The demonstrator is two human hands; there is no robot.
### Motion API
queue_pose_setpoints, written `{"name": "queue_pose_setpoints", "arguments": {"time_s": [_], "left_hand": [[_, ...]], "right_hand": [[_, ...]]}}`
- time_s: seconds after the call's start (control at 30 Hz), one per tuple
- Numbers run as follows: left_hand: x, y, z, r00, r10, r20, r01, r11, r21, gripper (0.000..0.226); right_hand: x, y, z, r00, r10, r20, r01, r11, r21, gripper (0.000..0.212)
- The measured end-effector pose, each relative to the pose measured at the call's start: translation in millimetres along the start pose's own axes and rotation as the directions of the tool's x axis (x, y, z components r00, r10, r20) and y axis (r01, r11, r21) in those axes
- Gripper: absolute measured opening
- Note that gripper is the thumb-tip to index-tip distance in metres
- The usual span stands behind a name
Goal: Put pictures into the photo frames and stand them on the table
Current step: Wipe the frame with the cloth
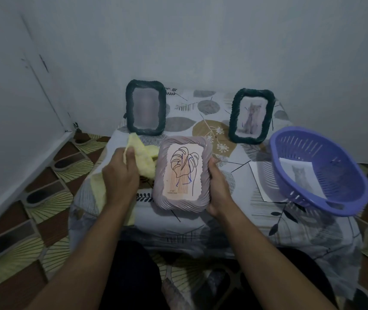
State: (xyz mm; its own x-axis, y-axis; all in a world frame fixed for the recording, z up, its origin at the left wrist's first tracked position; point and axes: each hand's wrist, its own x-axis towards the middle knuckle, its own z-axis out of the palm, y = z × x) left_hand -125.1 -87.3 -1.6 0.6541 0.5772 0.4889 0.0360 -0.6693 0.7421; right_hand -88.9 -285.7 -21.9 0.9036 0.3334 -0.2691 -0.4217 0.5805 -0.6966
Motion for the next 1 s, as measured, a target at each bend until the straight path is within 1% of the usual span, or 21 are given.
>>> {"name": "queue_pose_setpoints", "arguments": {"time_s": [0.07, 0.1, 0.17, 0.23, 0.27, 0.3, 0.33, 0.37, 0.4, 0.43, 0.5, 0.53, 0.63, 0.67, 0.7, 0.73, 0.8, 0.83, 0.87, 0.93, 1.0], "left_hand": [[0, 19, -3, 0.998, 0.046, 0.052, -0.041, 0.994, -0.099, 0.036], [0, 27, -3, 0.994, 0.052, 0.099, -0.036, 0.987, -0.154, 0.04], [-5, 37, -1, 0.967, 0.038, 0.251, 0.038, 0.956, -0.29, 0.046], [-11, 46, 0, 0.91, 0.057, 0.411, 0.121, 0.911, -0.393, 0.04], [-14, 48, 1, 0.886, 0.116, 0.449, 0.083, 0.913, -0.4, 0.037], [-14, 48, 2, 0.868, 0.215, 0.447, -0.036, 0.926, -0.376, 0.036], [-15, 47, 4, 0.842, 0.334, 0.424, -0.188, 0.918, -0.349, 0.039], [-16, 45, 6, 0.8, 0.446, 0.401, -0.32, 0.883, -0.343, 0.043], [-19, 45, 9, 0.749, 0.523, 0.408, -0.4, 0.847, -0.351, 0.046], [-24, 47, 9, 0.693, 0.569, 0.442, -0.443, 0.821, -0.361, 0.047], [-37, 50, 11, 0.595, 0.6, 0.535, -0.474, 0.799, -0.369, 0.044], [-44, 51, 10, 0.571, 0.589, 0.572, -0.455, 0.807, -0.376, 0.042], [-51, 51, 8, 0.593, 0.527, 0.609, -0.335, 0.849, -0.408, 0.043], [-50, 51, 7, 0.601, 0.525, 0.602, -0.322, 0.849, -0.419, 0.043], [-48, 51, 7, 0.604, 0.536, 0.59, -0.339, 0.842, -0.419, 0.044], [-46, 49, 8, 0.608, 0.559, 0.564, -0.39, 0.829, -0.401, 0.044], [-45, 46, 15, 0.613, 0.609, 0.504, -0.541, 0.788, -0.295, 0.037], [-46, 44, 18, 0.616, 0.606, 0.503, -0.589, 0.779, -0.217, 0.037], [-47, 43, 21, 0.624, 0.586, 0.517, -0.615, 0.777, -0.137, 0.042], [-45, 37, 29, 0.651, 0.508, 0.564, -0.62, 0.785, 0.008, 0.058], [-37, 33, 34, 0.662, 0.369, 0.653, -0.604, 0.778, 0.173, 0.076]], "right_hand": [[0, 0, 2, 1.0, 0.001, 0.007, -0.001, 1.0, 0.011, 0.056], [0, 0, 2, 1.0, 0.0, 0.015, 0.0, 1.0, 0.013, 0.057], [-1, 0, 5, 1.0, 0.007, 0.026, -0.008, 1.0, 0.026, 0.061], [-3, -3, 7, 0.998, 0.029, 0.052, -0.032, 0.998, 0.058, 0.064], [-4, -5, 8, 0.997, 0.035, 0.067, -0.041, 0.996, 0.081, 0.065], [-5, -7, 8, 0.996, 0.036, 0.084, -0.045, 0.994, 0.103, 0.066], [-5, -9, 7, 0.995, 0.033, 0.097, -0.044, 0.992, 0.119, 0.067], [-5, -11, 7, 0.994, 0.028, 0.11, -0.042, 0.991, 0.128, 0.069], [-4, -13, 6, 0.993, 0.027, 0.114, -0.041, 0.992, 0.121, 0.072], [-4, -15, 6, 0.993, 0.03, 0.111, -0.042, 0.993, 0.109, 0.075], [-3, -18, 7, 0.993, 0.045, 0.107, -0.054, 0.995, 0.083, 0.082], [-3, -19, 7, 0.993, 0.046, 0.108, -0.054, 0.996, 0.073, 0.082], [-11, -25, 11, 0.993, 0.059, 0.103, -0.065, 0.996, 0.06, 0.072], [-13, -25, 11, 0.993, 0.063, 0.101, -0.068, 0.997, 0.042, 0.069], [-15, -24, 10, 0.992, 0.071, 0.106, -0.074, 0.997, 0.025, 0.069], [-16, -21, 9, 0.992, 0.079, 0.102, -0.08, 0.997, 0.012, 0.071], [-18, -16, 10, 0.992, 0.086, 0.088, -0.087, 0.996, 0.008, 0.075], [-17, -15, 11, 0.992, 0.084, 0.089, -0.086, 0.996, 0.015, 0.076], [-16, -13, 12, 0.992, 0.08, 0.102, -0.083, 0.996, 0.033, 0.075], [-16, -12, 16, 0.992, 0.052, 0.118, -0.059, 0.996, 0.063, 0.071], [-17, -10, 19, 0.993, 0.031, 0.117, -0.036, 0.998, 0.044, 0.067]]}}
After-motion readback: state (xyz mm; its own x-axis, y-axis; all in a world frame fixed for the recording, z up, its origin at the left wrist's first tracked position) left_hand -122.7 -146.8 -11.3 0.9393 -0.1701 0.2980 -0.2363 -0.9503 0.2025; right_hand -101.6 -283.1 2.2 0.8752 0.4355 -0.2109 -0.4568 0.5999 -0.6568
